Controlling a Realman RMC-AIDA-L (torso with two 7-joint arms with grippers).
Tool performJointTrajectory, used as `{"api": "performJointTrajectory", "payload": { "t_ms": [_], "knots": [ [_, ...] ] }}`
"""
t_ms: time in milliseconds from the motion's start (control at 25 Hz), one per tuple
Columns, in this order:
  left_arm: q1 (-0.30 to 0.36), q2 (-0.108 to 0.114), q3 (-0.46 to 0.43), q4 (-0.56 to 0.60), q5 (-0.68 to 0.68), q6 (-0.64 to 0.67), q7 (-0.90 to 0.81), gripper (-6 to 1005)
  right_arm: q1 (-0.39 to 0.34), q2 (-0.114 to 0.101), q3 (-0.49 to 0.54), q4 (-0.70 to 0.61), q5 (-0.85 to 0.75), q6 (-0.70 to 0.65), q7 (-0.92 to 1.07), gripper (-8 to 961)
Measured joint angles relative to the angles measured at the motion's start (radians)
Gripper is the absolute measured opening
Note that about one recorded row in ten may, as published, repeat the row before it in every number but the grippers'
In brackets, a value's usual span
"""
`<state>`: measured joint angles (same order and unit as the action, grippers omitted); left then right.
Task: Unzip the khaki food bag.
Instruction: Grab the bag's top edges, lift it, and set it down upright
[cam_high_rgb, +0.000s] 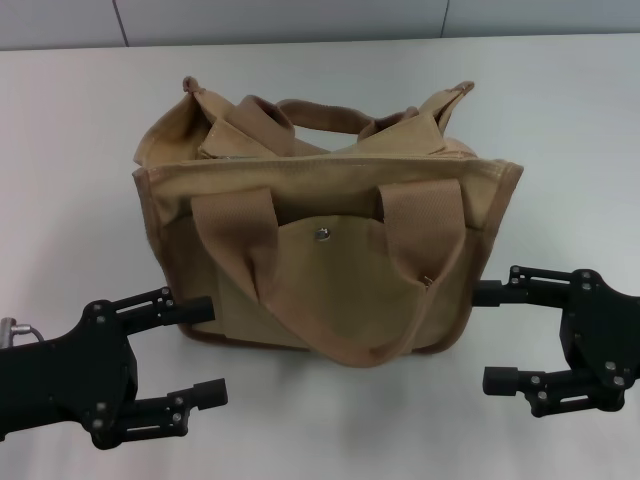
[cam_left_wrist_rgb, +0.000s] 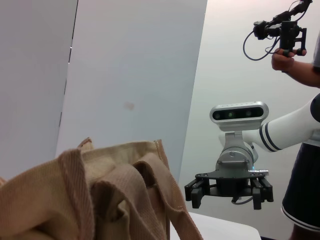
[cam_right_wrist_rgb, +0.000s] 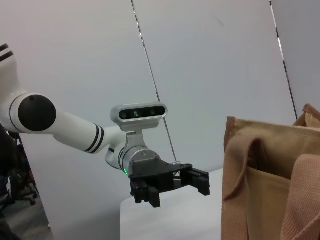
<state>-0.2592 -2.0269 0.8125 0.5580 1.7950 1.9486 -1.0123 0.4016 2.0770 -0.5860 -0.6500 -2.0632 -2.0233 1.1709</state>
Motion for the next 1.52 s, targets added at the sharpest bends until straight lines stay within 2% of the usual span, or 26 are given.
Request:
{"api": "performJointTrajectory", "payload": {
  "t_ms": [440, 520, 560, 600, 680, 800, 840, 960, 1080, 1120, 1160, 1520],
  "knots": [
    [0.005, 0.002, -0.013, 0.0, -0.009, 0.006, 0.01, 771, -0.004, 0.0, 0.0, 0.003, 0.003, 0.001, -0.001, 837],
    [0.019, 0.008, -0.073, -0.003, -0.01, 0.002, 0.011, 771, -0.005, 0.0, 0.0, 0.003, 0.003, 0.001, -0.001, 838],
    [0.038, 0.008, -0.146, -0.009, -0.007, -0.01, 0.014, 771, -0.006, 0.0, 0.003, 0.003, 0.003, 0.001, -0.001, 838],
    [0.038, 0.008, -0.146, -0.009, -0.007, -0.01, 0.014, 772, -0.006, 0.0, 0.003, 0.003, 0.003, 0.001, -0.001, 838],
    [0.059, 0.001, -0.219, -0.013, -0.007, -0.044, 0.026, 772, -0.006, 0.0, 0.005, 0.003, 0.004, 0.001, -0.001, 838],
    [0.073, -0.016, -0.265, -0.013, -0.008, -0.114, 0.038, 772, -0.007, 0.0, 0.008, 0.005, 0.005, 0.001, -0.001, 837],
    [0.069, -0.029, -0.265, -0.014, -0.008, -0.151, 0.04, 771, -0.006, 0.0, 0.009, 0.012, 0.005, 0.0, -0.004, 837],
    [0.043, -0.043, -0.237, -0.037, -0.007, -0.187, 0.065, 770, -0.003, 0.0, 0.009, 0.018, 0.005, 0.0, -0.006, 838],
    [0.015, -0.044, -0.222, -0.089, -0.009, -0.201, 0.107, 760, -0.002, 0.0, 0.009, 0.019, 0.005, 0.0, -0.006, 838],
    [-0.032, -0.042, -0.235, -0.179, -0.015, -0.221, 0.175, 757, -0.002, 0.0, 0.009, 0.019, 0.005, 0.001, -0.006, 838],
    [-0.047, -0.044, -0.245, -0.201, -0.02, -0.234, 0.196, 753, -0.002, 0.0, 0.009, 0.019, 0.004, 0.002, -0.006, 838],
    [-0.073, -0.046, -0.259, -0.255, -0.066, -0.257, 0.264, 723, -0.005, 0.0, 0.006, 0.024, 0.006, 0.016, -0.006, 838]
  ]
}}
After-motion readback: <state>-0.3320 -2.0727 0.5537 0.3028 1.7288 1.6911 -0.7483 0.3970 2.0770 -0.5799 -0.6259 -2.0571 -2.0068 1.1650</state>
